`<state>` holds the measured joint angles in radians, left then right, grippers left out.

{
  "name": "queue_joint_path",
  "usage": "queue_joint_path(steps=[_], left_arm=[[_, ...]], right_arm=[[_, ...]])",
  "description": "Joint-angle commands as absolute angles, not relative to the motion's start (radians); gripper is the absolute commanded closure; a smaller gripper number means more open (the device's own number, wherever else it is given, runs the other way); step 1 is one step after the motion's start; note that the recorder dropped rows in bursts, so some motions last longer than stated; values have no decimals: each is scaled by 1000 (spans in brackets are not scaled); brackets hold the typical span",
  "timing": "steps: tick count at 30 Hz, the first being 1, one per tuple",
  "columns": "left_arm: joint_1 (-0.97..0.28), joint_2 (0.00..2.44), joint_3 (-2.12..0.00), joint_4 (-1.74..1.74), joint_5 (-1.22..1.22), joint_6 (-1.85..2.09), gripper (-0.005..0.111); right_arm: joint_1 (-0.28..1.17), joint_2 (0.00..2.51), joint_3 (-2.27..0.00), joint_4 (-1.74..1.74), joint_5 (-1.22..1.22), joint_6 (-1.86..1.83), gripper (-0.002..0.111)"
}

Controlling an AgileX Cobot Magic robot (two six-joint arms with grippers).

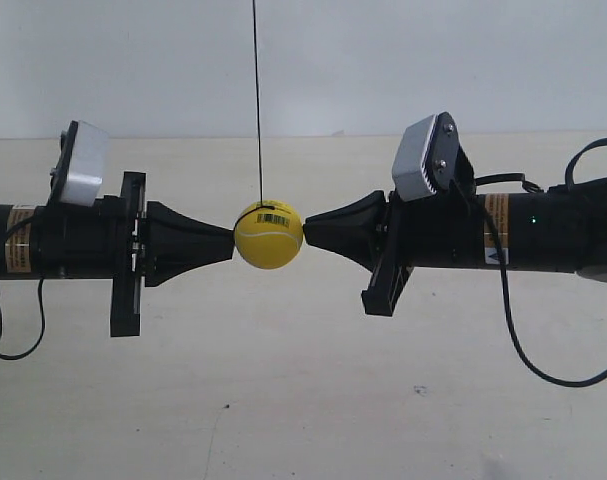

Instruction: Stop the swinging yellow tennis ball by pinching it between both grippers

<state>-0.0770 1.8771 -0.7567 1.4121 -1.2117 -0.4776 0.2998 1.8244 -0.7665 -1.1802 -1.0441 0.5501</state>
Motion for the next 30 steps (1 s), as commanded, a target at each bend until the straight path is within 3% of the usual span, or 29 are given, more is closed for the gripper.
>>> queue_joint_path(steps=[1, 14, 30], left_arm=[[-82, 1877, -763, 1396, -1221, -472, 102], [12, 1869, -761, 1432, -1221, -521, 102], [18, 1857, -761, 1454, -1221, -528, 102]], right_arm=[[301, 1825, -770, -1184, -1068, 540, 108], [207, 1825, -770, -1184, -1057, 549, 108], [169, 1825, -770, -1236, -1147, 586, 108]])
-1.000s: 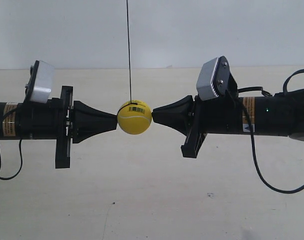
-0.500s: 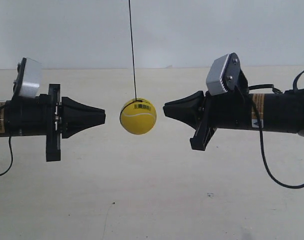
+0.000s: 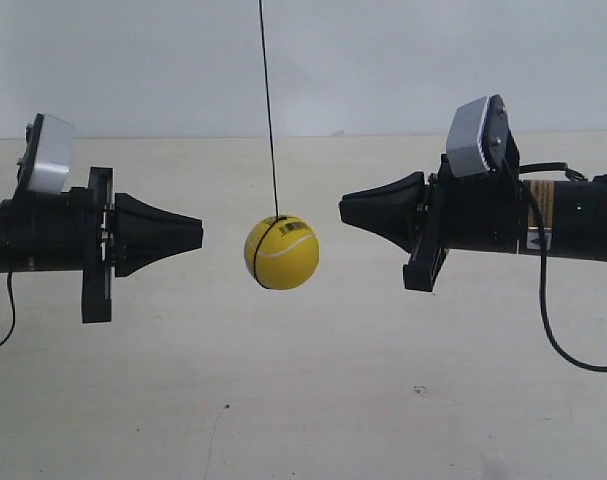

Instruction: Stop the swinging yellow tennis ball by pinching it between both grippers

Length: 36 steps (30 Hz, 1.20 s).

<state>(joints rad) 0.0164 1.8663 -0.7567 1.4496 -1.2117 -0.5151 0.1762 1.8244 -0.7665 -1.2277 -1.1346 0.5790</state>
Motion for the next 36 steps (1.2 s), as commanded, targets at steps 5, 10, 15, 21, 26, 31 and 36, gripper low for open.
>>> queue_joint_path(steps=[5, 10, 15, 21, 26, 31, 36], left_arm=[[10, 1857, -761, 1456, -1221, -539, 102], [-28, 1857, -761, 1455, -1221, -539, 102], [-34, 1857, -761, 1446, -1221, -524, 102], [-34, 1857, -761, 1425, -1221, -520, 102], [-34, 1857, -761, 1422, -1221, -515, 102], [-34, 1857, -761, 1422, -1221, -515, 102], [-36, 1857, -761, 1419, -1221, -515, 102]], right_arm=[[170, 1825, -770, -1238, -1167, 594, 108], [170, 1825, -770, -1238, -1177, 594, 108], [170, 1825, -770, -1231, -1181, 597, 108], [203, 1827, -770, -1216, -1176, 582, 108], [254, 1827, -770, -1184, -1115, 551, 108], [256, 1827, -770, -1184, -1117, 553, 108], [257, 1827, -770, -1186, -1117, 560, 108]])
